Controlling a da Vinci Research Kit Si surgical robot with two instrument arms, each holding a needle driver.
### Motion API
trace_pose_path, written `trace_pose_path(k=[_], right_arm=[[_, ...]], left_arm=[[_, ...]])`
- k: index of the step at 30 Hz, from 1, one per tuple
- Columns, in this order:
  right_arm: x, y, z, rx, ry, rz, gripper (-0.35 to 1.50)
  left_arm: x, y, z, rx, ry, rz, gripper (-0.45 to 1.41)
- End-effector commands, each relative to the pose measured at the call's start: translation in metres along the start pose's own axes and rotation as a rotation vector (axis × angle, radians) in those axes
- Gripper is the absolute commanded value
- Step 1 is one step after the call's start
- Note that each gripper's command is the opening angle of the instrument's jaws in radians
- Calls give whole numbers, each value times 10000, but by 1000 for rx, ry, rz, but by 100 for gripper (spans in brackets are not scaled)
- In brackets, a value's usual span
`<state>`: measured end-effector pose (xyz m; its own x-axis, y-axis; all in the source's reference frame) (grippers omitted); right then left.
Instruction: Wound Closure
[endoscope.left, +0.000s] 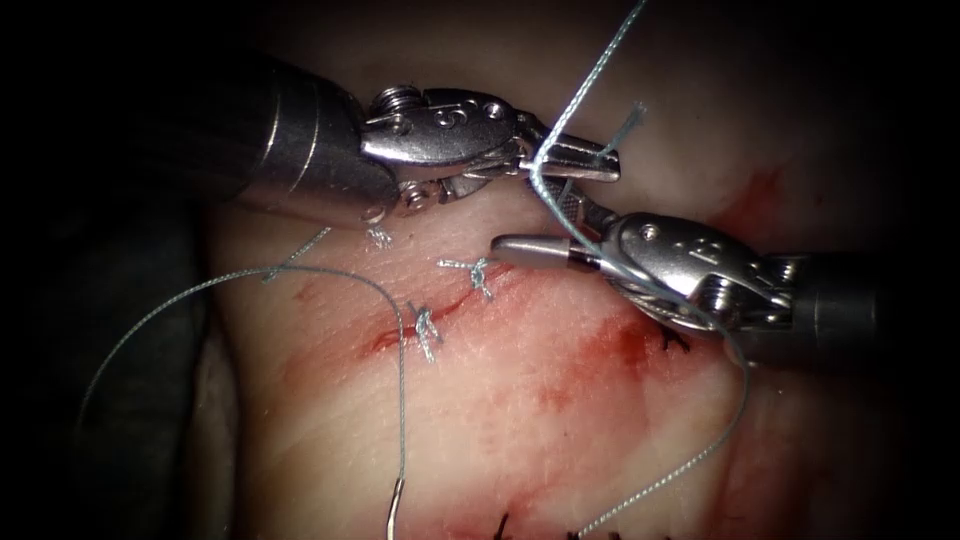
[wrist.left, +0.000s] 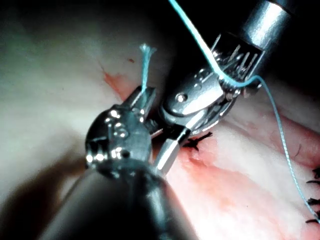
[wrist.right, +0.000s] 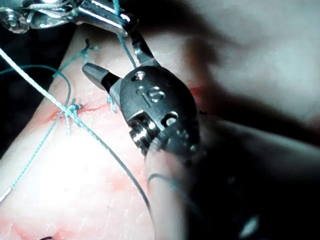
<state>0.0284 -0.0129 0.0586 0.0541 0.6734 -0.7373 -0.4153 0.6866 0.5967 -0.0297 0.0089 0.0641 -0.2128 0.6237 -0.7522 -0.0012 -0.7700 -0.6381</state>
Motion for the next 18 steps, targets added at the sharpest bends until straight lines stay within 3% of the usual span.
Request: trace_pose_path(k=[1,11,18], right_arm=[[-1,-2,14,-2,3,-2,113],[-13,2,30,-4,4,-3,114],[-12,6,36,-5,13,3,103]], left_arm=[[-3,-3,6,0,0,0,-45],[-2,-3,6,-1,1,0,-45],[-2,-3,6,-1,3,0,-45]])
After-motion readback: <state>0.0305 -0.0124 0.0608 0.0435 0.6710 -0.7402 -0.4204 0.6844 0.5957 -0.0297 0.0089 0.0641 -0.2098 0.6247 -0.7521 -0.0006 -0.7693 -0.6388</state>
